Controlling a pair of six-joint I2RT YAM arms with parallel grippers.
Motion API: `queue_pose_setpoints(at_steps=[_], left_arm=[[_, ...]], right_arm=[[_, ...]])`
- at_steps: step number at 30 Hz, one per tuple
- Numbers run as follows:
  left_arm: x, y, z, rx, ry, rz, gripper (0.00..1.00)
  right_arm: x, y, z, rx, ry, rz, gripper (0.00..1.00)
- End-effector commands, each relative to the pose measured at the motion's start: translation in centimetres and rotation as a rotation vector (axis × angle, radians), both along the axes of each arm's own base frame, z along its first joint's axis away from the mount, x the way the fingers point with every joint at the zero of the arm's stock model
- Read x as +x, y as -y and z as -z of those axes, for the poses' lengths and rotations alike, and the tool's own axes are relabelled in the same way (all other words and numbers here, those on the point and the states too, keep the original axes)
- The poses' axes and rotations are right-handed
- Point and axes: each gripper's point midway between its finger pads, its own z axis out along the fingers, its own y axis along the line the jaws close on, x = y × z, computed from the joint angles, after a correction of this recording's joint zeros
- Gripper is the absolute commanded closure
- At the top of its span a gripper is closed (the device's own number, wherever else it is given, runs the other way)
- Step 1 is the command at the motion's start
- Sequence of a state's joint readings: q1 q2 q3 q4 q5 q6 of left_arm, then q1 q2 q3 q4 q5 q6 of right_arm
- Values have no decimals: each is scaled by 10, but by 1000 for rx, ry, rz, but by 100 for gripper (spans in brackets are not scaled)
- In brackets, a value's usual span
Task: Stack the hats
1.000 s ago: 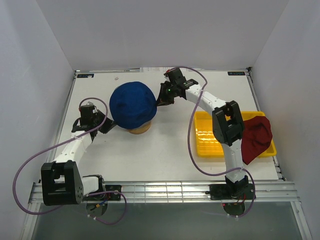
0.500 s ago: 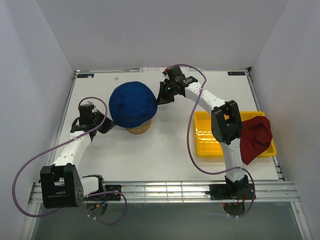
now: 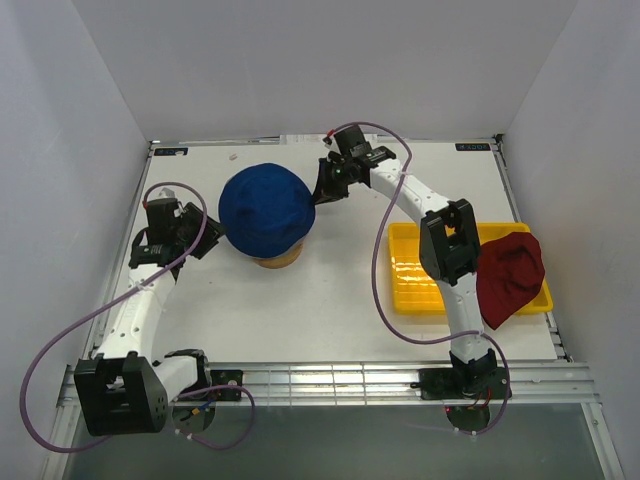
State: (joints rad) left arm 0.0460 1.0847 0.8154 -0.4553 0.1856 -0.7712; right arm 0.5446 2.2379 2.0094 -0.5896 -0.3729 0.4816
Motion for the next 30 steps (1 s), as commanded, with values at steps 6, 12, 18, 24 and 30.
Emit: queue_pose_setpoints(at_steps=[6,12,18,24,30], left_arm=[[47,-12,-61,28,168,-29,37],[83,-26,-70,-9,199,-25,37],[109,-17,-62,-96,212,72,39],[114,-3,-48,-174,223,141,39],[112,5,-45,-229,262,169,39]], right_arm=[[24,-5,-23,104,65,-75,92],[29,-8,-27,161,80,-114,92],[28,-12,-25,189,78,-132,92],[30,-14,-26,209,72,-134,92],[31,-14,-24,215,64,-132,92]])
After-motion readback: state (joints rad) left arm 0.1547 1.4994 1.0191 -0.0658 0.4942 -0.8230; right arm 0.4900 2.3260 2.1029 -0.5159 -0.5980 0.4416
